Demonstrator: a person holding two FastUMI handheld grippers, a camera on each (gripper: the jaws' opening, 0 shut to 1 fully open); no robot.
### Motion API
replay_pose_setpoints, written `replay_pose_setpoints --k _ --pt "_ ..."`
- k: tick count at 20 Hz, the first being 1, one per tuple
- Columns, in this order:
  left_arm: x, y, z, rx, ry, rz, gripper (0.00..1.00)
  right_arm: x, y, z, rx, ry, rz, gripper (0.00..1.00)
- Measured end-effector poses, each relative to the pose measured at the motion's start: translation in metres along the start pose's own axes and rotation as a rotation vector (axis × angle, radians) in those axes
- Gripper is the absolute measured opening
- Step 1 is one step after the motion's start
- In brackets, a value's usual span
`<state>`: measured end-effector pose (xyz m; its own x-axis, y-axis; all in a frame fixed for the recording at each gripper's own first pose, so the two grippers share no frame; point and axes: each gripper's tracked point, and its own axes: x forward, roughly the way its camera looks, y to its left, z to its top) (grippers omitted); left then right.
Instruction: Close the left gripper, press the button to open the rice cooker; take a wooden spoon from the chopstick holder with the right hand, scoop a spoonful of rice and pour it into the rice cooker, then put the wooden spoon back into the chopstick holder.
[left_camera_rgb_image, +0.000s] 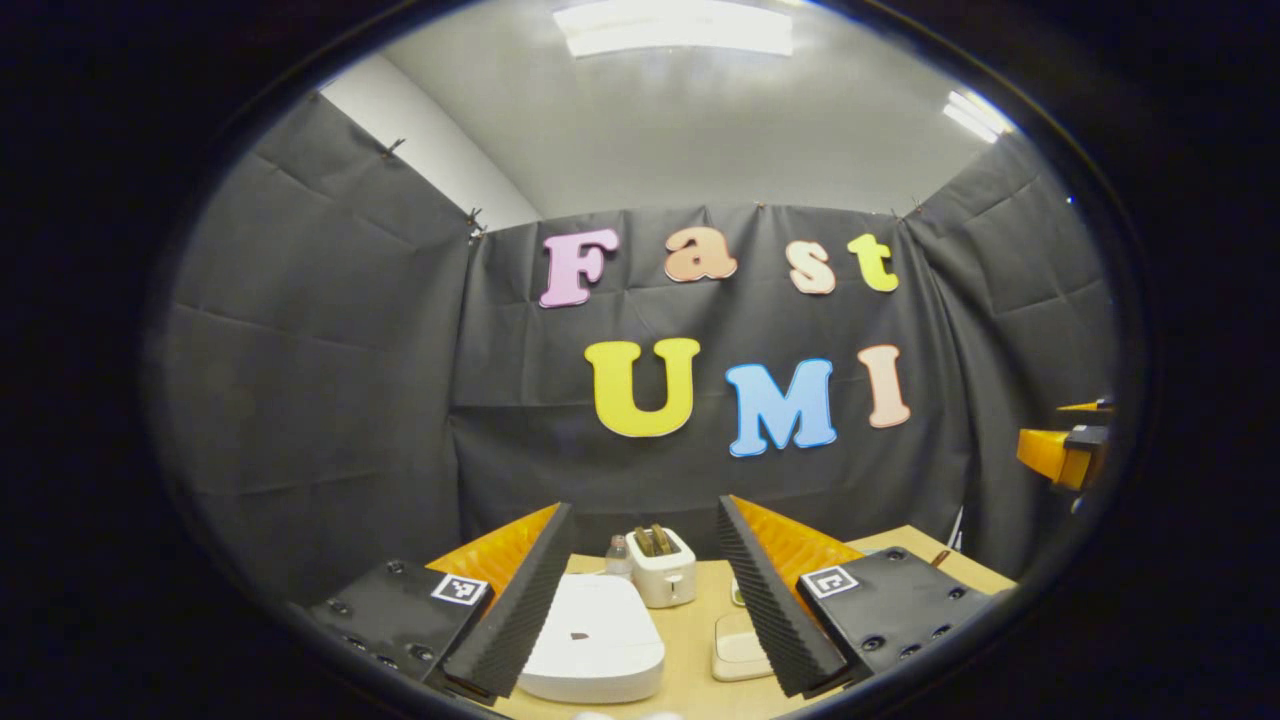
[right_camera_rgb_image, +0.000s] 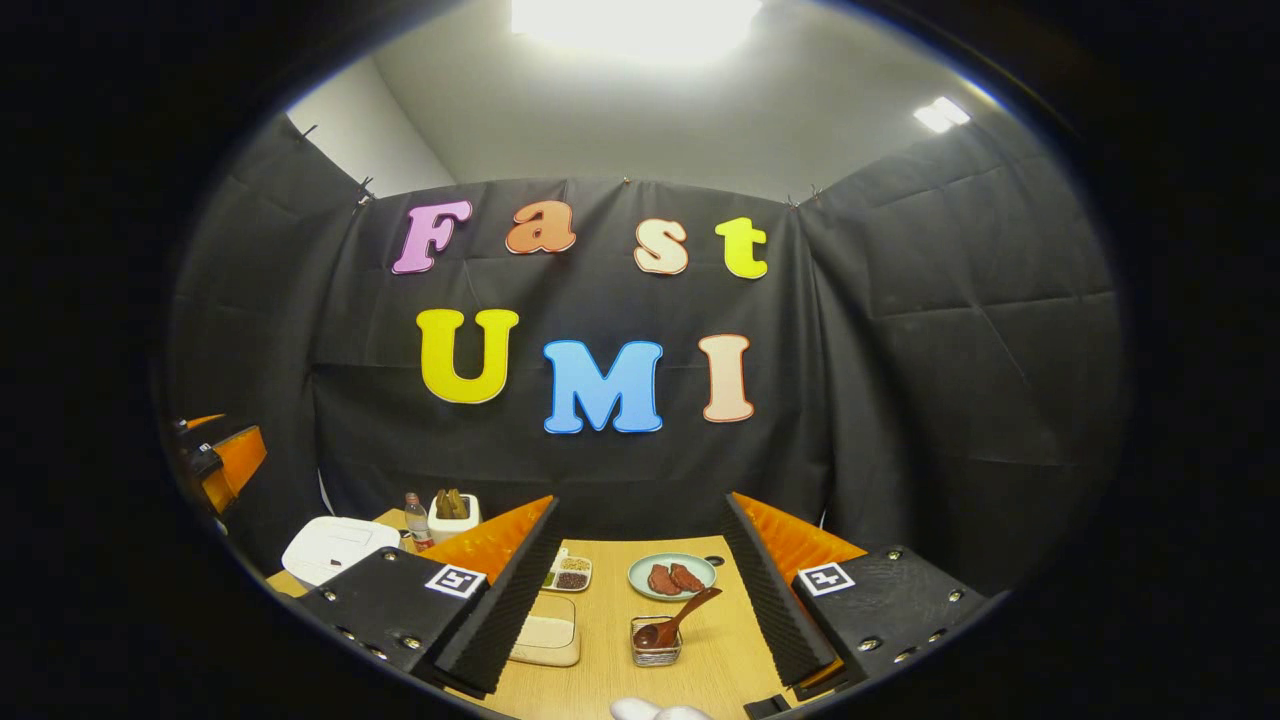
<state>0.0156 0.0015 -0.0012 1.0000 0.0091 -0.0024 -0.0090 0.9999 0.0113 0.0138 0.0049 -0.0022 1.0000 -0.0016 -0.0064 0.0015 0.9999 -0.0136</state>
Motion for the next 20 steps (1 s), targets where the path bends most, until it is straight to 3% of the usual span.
replay_pose_setpoints --k 13,16,17,20 --pt "0.013 0.006 -0.011 0.014 0.026 -0.002 0.94 0.005 0.008 -0.005 -0.003 0.013 0.013 0.98" --pt "0.025 0.025 -0.024 -0.022 0.070 0.060 0.31 0.007 0.009 -0.006 -0.018 0.023 0.019 0.98" --pt "0.027 0.023 -0.035 -0.036 0.101 0.049 0.10 0.007 0.011 -0.006 -0.021 0.027 0.021 0.98" --pt "0.047 0.041 -0.066 -0.015 0.171 0.092 0.07 0.009 0.011 -0.008 -0.047 0.036 0.021 0.98"
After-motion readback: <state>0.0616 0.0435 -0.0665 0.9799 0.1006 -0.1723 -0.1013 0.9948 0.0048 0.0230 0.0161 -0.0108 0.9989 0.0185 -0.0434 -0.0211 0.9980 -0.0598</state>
